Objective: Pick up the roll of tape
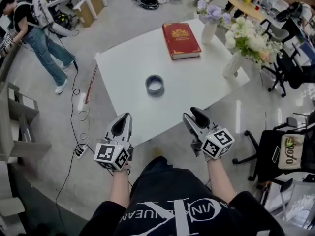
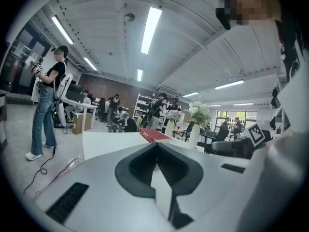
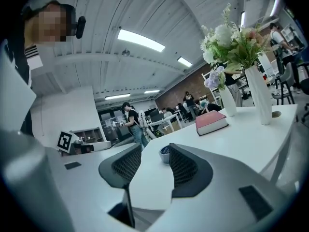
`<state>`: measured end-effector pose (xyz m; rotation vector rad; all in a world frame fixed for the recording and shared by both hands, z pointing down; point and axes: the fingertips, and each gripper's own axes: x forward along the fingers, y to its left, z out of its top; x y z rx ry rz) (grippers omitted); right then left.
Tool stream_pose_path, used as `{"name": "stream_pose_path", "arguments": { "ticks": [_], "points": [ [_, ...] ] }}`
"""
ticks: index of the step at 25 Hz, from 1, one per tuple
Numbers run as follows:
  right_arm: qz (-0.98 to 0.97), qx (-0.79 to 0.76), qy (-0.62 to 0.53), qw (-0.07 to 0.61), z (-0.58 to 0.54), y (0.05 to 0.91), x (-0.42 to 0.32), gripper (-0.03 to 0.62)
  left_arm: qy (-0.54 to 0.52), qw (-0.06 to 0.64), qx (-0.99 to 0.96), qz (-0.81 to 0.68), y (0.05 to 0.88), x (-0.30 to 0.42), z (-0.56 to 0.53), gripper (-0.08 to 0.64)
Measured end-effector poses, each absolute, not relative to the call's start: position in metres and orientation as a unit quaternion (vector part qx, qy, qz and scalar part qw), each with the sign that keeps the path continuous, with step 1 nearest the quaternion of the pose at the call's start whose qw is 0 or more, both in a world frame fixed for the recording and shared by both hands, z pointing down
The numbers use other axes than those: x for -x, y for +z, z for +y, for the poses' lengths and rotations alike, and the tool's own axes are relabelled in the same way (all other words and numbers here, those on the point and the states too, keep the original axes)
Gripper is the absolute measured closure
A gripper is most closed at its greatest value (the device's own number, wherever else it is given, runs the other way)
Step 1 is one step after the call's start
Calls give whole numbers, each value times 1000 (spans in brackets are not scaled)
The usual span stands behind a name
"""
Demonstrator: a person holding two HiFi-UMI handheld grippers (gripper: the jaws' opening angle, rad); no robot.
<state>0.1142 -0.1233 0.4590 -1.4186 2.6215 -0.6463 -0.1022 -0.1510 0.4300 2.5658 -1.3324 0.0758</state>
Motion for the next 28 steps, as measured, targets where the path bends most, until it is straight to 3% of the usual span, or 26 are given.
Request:
{"name": "stream_pose_path", "arguments": {
  "ticks": [28],
  "points": [
    [872,410,-267,-8,-240,501,-76,410,40,163,-870,-464,469,109,-244,555]
  ]
}}
